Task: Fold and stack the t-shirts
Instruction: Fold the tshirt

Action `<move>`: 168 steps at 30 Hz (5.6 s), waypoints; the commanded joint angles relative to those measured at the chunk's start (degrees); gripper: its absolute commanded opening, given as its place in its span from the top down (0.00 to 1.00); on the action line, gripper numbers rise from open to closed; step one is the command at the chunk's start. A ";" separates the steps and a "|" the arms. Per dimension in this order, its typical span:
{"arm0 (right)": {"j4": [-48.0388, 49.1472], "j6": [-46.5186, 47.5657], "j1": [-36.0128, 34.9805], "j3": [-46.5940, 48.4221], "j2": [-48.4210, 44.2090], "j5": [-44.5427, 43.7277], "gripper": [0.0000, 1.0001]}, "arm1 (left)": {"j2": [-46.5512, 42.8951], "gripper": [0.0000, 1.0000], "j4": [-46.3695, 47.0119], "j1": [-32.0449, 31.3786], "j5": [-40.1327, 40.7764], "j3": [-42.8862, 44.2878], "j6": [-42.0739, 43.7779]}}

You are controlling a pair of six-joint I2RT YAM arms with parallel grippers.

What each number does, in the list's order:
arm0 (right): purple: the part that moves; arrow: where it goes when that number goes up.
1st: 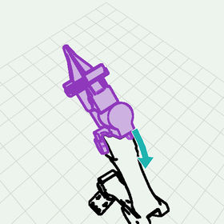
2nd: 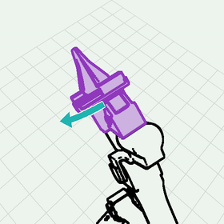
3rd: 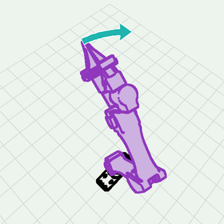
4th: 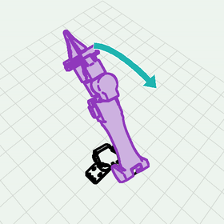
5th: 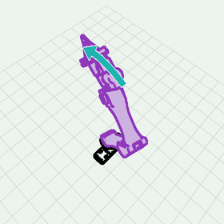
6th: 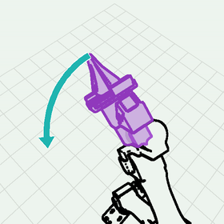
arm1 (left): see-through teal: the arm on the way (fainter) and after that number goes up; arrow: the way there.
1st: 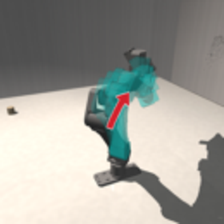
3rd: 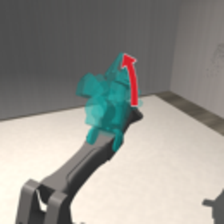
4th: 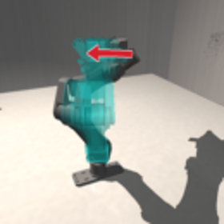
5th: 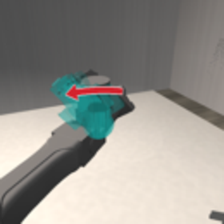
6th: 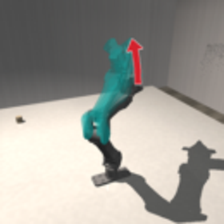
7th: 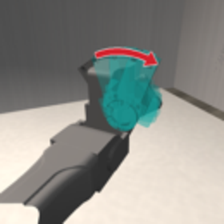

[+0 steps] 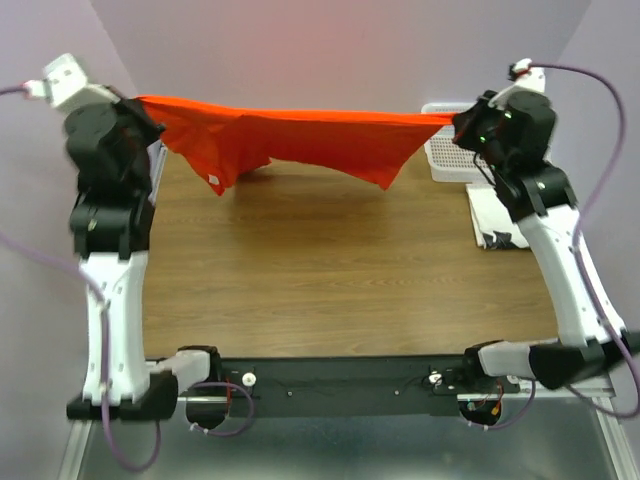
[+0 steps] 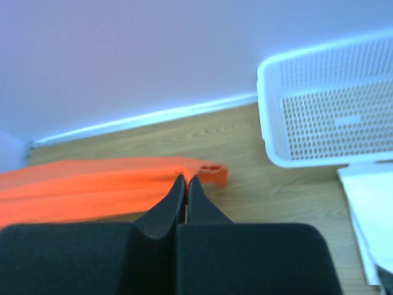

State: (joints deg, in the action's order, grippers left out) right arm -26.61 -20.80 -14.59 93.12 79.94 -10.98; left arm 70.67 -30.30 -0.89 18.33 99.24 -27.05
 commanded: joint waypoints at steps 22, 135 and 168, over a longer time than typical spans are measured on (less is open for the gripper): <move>-3.62 18.86 0.35 -5.40 -15.27 0.78 0.99 | -2.86 1.00 8.68 0.18 -3.81 -0.61 15.18; 6.48 7.44 5.45 -21.49 28.51 -0.62 0.97 | 25.21 1.00 6.13 2.20 -28.96 -29.71 -0.73; 11.92 18.60 -23.11 -3.04 35.80 20.29 0.61 | 42.52 1.00 9.03 1.06 -21.32 -13.47 3.93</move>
State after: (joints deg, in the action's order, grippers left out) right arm -18.70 -5.91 -34.37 87.99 112.31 3.51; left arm 110.26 -22.35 0.34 -6.90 82.70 -24.84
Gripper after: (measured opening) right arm 0.399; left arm 0.004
